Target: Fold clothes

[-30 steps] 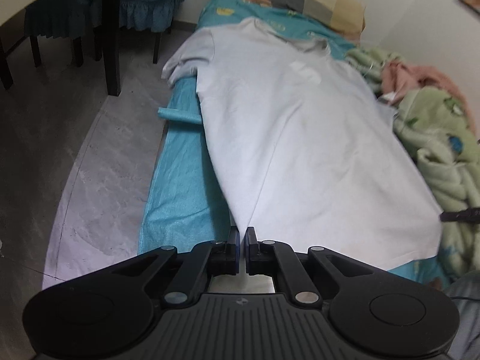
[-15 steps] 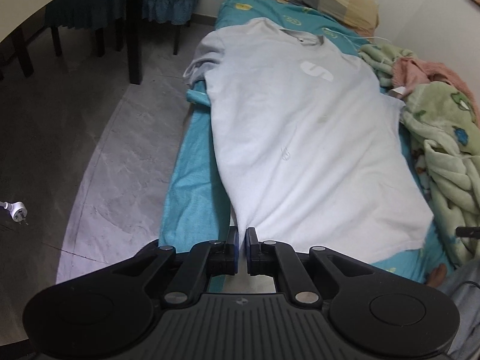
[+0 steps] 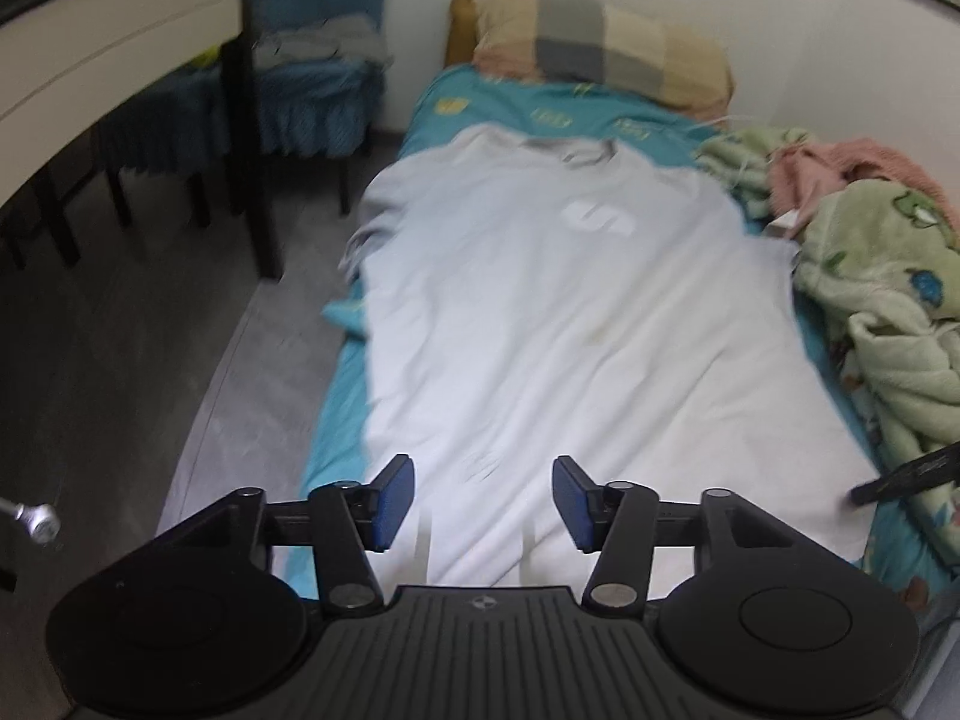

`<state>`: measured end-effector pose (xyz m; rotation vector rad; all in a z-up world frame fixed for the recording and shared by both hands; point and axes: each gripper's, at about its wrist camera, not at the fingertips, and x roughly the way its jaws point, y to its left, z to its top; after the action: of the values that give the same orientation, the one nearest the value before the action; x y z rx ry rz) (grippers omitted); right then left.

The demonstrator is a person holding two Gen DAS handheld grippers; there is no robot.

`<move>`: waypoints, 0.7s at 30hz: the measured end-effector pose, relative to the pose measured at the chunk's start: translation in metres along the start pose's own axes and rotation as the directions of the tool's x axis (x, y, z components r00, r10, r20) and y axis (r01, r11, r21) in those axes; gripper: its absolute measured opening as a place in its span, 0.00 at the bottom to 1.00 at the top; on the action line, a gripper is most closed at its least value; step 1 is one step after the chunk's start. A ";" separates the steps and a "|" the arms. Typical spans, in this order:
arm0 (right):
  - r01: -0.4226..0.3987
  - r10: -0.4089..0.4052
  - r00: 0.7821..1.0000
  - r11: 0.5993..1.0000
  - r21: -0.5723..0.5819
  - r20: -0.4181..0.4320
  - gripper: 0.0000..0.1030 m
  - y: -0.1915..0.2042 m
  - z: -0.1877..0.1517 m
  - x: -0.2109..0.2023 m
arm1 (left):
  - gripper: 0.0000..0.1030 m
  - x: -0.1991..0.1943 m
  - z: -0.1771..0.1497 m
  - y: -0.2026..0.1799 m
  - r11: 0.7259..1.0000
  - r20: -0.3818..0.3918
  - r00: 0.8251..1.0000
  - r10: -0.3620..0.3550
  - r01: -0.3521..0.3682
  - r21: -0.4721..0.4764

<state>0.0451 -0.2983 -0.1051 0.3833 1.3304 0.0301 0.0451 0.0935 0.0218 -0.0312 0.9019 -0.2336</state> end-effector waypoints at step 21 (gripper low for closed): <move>0.025 -0.065 0.985 0.972 -0.234 -0.162 0.07 0.040 -0.022 0.013 | 0.52 0.096 -0.034 -0.023 0.978 0.055 0.981 -0.184 0.188 -0.092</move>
<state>0.0355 -0.2523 -0.1096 0.1546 1.4845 0.1817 0.0715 0.0525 -0.0712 -0.2109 0.8643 -0.3619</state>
